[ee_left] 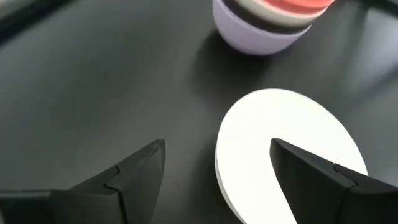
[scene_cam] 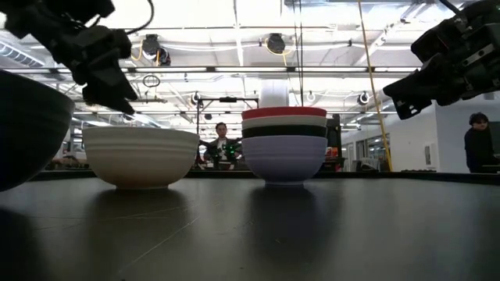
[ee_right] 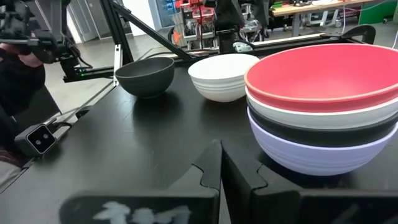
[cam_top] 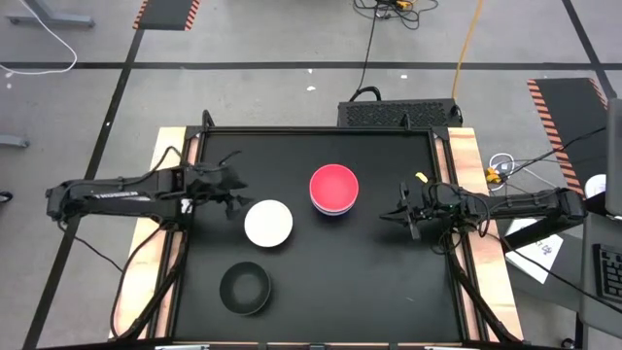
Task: Nest bowls inside each other
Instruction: Stack the white bowl on top of the orange bowl
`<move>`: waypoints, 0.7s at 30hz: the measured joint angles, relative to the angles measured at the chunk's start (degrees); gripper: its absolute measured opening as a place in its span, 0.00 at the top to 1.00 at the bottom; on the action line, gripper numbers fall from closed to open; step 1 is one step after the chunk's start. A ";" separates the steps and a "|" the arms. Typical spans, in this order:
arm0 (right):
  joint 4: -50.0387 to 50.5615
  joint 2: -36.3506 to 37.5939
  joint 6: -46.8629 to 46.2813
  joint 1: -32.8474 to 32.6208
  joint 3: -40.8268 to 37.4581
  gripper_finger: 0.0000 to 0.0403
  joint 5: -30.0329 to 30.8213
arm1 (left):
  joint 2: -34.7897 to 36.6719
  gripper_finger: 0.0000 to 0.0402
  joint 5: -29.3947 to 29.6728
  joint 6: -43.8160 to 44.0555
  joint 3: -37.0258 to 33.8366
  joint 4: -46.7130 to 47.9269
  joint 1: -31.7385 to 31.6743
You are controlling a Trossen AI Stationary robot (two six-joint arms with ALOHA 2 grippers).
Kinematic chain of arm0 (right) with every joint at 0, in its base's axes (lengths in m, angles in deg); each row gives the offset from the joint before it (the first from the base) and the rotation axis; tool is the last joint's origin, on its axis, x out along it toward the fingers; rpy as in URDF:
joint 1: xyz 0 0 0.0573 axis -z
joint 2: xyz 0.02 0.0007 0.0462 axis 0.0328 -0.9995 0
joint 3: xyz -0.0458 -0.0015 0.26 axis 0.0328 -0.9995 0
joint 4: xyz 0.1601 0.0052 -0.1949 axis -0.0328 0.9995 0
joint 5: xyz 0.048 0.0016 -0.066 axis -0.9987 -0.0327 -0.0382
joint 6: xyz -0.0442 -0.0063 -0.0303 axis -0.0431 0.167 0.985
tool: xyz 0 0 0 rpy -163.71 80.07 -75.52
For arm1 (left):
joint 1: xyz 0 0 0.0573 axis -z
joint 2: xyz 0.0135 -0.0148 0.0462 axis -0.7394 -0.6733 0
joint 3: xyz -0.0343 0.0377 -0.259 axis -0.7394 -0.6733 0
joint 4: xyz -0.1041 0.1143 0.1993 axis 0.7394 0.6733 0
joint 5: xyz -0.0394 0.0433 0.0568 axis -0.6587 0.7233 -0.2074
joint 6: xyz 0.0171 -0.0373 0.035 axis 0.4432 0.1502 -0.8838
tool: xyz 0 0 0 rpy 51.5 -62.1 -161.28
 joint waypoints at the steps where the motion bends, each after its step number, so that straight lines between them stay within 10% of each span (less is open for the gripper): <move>1: 0.00 0.00 0.00 0.00 0.00 1.00 0.00 | -1.54 0.27 -0.15 0.68 0.72 0.38 -0.01; 21: 1.90 -0.03 0.00 0.00 0.00 1.00 0.00 | -24.17 0.27 -5.30 -0.98 7.85 2.57 -0.01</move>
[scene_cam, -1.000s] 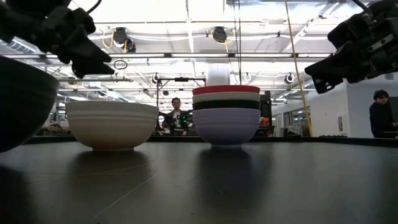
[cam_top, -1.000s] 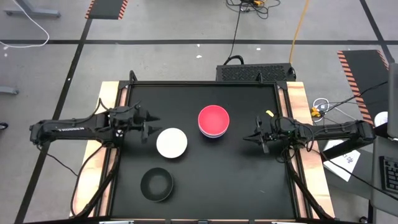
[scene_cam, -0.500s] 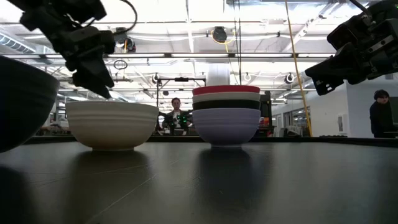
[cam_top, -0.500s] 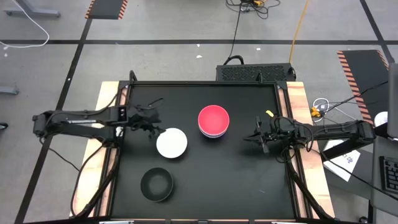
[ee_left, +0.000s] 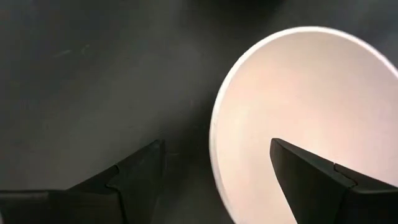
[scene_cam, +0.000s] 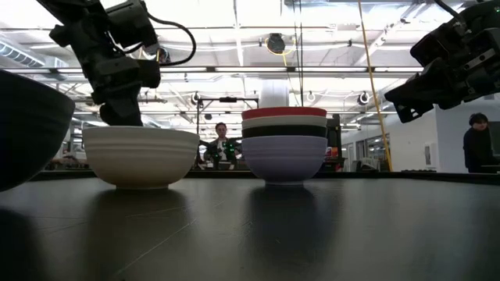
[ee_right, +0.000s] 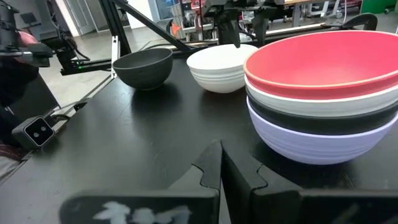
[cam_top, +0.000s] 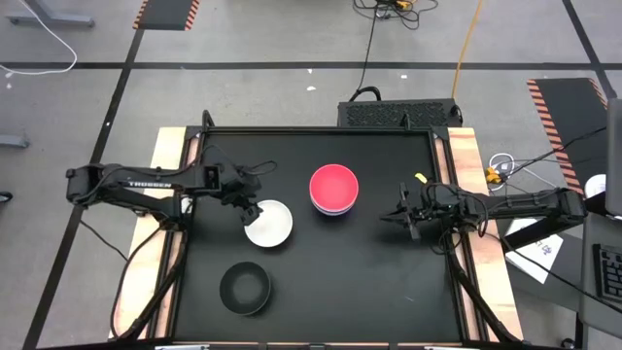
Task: Nest bowls inside each other
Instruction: Stack the white bowl on top of the orange bowl
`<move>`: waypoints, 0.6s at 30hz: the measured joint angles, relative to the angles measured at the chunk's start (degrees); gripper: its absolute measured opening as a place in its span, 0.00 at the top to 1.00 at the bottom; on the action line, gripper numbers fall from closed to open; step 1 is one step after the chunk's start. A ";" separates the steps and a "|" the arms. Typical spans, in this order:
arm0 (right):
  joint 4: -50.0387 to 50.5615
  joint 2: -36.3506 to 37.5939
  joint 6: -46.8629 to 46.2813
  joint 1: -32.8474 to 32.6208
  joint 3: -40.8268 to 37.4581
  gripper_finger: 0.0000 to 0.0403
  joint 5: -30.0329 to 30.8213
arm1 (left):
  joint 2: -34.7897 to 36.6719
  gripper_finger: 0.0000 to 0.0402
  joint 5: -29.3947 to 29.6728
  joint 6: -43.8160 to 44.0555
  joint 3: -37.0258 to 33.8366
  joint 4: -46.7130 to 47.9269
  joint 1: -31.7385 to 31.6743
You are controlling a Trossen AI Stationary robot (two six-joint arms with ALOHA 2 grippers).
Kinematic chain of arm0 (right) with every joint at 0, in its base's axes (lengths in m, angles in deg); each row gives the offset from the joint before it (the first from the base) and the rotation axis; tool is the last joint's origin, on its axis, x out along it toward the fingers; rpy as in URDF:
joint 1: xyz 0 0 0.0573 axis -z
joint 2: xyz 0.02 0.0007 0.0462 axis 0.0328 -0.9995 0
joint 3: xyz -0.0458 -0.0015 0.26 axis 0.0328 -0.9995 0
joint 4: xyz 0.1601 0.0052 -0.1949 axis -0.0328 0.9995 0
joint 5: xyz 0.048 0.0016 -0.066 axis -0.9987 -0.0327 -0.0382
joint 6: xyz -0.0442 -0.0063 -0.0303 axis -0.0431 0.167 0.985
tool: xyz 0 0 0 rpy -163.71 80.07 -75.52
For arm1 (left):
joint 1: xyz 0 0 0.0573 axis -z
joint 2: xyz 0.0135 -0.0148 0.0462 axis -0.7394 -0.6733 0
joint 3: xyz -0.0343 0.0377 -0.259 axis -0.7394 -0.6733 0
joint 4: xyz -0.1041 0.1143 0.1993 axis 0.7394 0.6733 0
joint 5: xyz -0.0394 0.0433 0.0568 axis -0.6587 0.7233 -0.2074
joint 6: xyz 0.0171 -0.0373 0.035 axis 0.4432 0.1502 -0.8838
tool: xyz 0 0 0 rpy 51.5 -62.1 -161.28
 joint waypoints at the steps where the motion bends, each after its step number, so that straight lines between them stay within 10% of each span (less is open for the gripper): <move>1: 0.00 -0.01 0.00 0.00 0.00 1.00 0.00 | -0.29 0.27 0.10 -0.15 0.00 -0.01 0.02; 18: -0.23 0.01 0.00 0.00 0.00 1.00 0.00 | -0.77 0.27 -1.52 -2.64 0.02 -0.23 0.22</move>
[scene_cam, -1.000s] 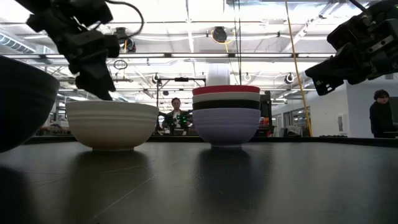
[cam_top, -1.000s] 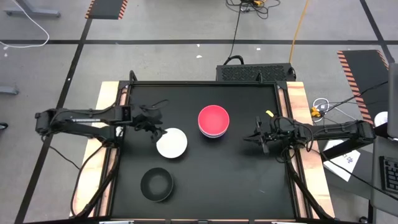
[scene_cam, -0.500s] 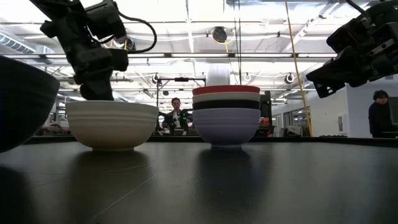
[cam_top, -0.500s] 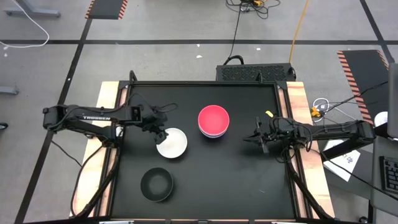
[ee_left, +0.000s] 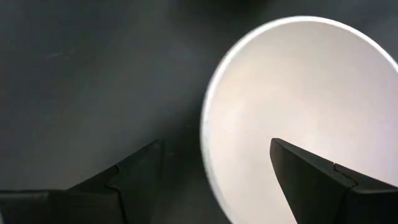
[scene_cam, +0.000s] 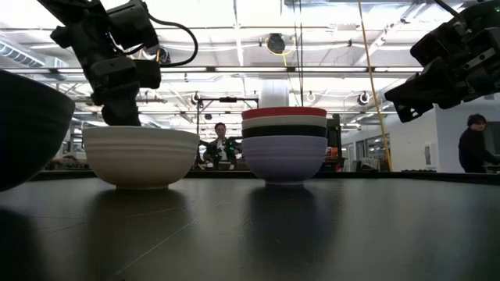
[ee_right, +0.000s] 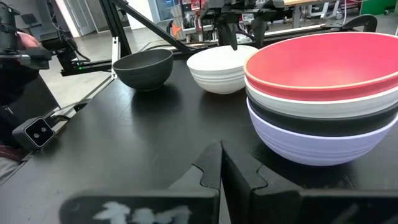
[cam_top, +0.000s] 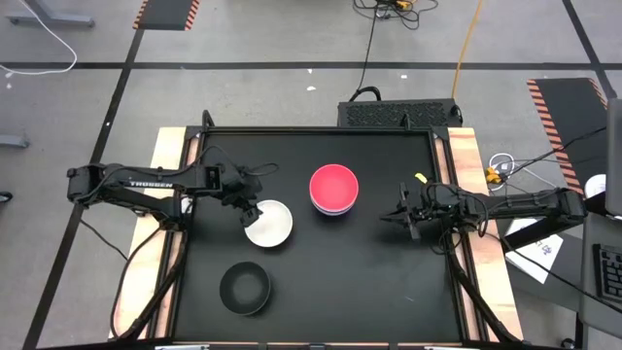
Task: Nest bowls inside each other
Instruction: Stack the white bowl on top of the orange bowl
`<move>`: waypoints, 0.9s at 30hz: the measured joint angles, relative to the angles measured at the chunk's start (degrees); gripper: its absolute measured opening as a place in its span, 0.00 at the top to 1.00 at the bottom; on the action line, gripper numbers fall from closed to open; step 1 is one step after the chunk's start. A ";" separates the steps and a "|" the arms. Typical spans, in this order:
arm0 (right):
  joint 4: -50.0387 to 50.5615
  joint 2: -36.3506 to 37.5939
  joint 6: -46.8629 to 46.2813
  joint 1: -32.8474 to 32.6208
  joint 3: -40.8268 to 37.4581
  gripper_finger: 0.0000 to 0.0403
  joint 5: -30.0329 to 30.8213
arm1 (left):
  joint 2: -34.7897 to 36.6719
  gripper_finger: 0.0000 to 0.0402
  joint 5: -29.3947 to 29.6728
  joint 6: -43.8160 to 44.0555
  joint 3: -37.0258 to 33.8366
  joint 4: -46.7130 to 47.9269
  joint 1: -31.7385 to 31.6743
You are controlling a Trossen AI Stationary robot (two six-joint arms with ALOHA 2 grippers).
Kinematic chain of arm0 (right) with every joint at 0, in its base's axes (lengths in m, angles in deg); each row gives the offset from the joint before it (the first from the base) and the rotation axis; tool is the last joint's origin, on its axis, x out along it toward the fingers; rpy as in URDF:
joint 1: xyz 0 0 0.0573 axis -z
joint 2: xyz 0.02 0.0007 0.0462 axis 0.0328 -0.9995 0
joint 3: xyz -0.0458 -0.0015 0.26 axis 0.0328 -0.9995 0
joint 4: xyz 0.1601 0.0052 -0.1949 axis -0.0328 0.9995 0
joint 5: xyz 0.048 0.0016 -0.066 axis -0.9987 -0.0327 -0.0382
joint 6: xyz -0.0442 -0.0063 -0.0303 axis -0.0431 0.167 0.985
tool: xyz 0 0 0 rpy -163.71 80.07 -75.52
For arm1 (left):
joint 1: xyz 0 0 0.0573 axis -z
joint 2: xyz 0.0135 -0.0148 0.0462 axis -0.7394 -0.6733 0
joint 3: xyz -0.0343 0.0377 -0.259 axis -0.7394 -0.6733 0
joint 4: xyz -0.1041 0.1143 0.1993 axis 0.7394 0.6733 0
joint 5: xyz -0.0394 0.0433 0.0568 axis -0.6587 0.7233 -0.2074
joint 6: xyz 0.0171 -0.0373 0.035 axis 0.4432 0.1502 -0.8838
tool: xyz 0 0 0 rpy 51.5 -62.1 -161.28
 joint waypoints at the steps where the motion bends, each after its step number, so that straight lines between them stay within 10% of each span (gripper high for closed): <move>1: 0.00 0.00 0.00 0.00 0.00 1.00 0.00 | 0.00 0.27 -0.78 -0.13 0.00 0.00 0.00; 27: -0.43 0.02 -0.22 0.00 0.00 1.00 0.00 | -1.91 0.27 0.75 1.20 0.00 1.56 0.00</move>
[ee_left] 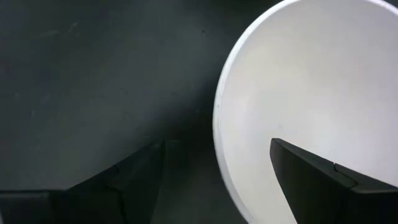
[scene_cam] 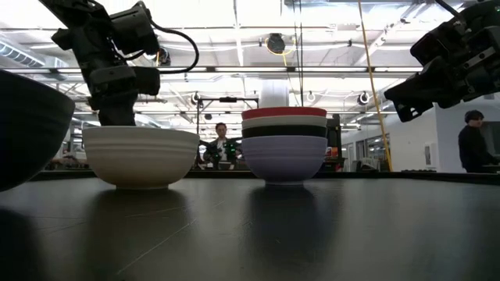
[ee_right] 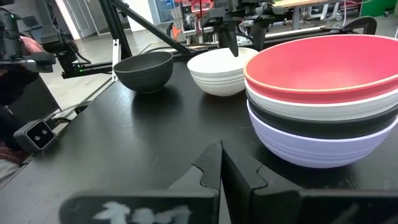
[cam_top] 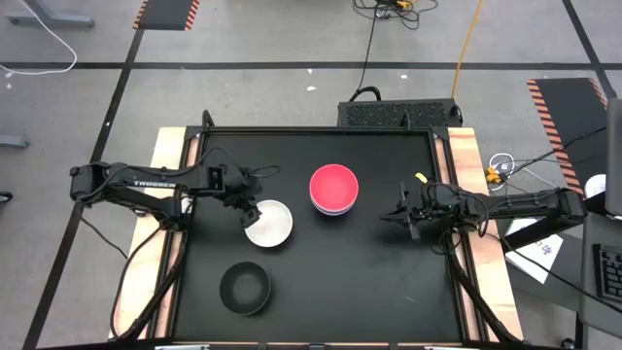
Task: Nest bowls inside each other
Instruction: Stack the white bowl on top of the orange bowl
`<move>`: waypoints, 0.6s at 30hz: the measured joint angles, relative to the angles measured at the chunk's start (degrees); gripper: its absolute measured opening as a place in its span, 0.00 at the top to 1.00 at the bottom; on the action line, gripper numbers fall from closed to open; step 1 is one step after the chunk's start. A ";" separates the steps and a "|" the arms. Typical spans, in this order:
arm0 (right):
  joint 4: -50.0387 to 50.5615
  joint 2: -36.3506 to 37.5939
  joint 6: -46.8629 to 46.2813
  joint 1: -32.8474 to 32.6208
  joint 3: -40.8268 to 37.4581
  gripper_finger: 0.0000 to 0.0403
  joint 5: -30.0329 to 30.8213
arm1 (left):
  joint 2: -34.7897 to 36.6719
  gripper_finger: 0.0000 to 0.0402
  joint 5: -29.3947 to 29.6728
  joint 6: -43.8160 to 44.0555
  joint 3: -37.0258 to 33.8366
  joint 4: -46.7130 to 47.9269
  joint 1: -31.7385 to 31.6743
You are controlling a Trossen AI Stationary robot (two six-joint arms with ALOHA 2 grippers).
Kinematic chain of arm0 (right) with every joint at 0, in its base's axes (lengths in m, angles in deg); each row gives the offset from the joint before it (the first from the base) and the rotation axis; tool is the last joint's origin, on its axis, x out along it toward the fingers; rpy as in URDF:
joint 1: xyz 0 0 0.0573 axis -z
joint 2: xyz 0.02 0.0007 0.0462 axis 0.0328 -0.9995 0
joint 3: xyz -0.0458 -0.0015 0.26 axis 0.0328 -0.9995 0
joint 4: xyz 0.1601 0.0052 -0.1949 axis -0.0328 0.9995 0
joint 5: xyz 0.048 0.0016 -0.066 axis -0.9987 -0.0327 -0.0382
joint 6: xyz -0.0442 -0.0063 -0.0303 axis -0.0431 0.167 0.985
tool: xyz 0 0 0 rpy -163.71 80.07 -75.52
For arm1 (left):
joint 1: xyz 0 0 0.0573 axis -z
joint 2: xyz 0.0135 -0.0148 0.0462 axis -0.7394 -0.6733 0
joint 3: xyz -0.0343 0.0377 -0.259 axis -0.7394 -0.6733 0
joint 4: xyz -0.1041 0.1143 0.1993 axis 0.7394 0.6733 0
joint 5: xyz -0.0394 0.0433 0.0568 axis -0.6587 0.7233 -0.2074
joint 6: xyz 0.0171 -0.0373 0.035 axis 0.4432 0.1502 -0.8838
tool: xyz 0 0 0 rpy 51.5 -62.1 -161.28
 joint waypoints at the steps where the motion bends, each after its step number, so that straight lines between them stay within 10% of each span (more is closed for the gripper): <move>1: -0.01 0.00 -0.02 0.00 0.00 1.00 0.00 | 0.04 0.28 0.00 0.00 0.00 -0.10 0.00; 18: -0.03 0.00 -1.26 0.00 0.00 1.00 0.00 | 0.03 0.76 0.02 -1.53 0.00 -0.38 0.00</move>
